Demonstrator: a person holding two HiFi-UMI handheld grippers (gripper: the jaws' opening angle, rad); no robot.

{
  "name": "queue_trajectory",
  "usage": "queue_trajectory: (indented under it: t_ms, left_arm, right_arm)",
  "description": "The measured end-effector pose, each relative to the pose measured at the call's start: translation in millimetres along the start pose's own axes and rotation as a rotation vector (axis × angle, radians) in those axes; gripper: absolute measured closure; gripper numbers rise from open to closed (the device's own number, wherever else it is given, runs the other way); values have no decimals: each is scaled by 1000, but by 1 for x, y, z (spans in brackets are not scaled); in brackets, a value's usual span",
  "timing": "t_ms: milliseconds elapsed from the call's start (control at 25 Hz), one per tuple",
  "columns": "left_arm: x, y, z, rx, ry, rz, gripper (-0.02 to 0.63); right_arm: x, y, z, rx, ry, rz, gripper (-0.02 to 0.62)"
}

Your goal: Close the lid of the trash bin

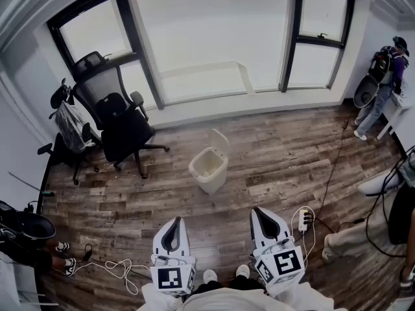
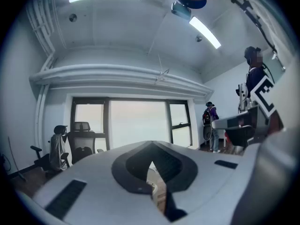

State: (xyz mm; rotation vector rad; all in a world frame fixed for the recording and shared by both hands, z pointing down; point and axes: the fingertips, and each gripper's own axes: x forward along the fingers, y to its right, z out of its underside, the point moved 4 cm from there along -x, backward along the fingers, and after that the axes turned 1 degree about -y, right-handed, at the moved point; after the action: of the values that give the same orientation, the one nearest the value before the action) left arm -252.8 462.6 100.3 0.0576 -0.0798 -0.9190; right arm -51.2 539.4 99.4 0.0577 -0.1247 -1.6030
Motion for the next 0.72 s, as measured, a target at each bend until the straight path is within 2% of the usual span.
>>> queue_trajectory:
  t_ms: [240, 480, 720]
  left_arm:
    - [20, 31, -1, -5, -19, -14, 601]
    - [35, 62, -7, 20, -18, -46, 601]
    - [35, 78, -9, 35, -25, -49, 601]
  right_arm:
    - [-9, 42, -2, 1, -10, -2, 572]
    - [-12, 81, -4, 0, -6, -39, 572]
    - [-19, 96, 0, 18, -14, -59, 572]
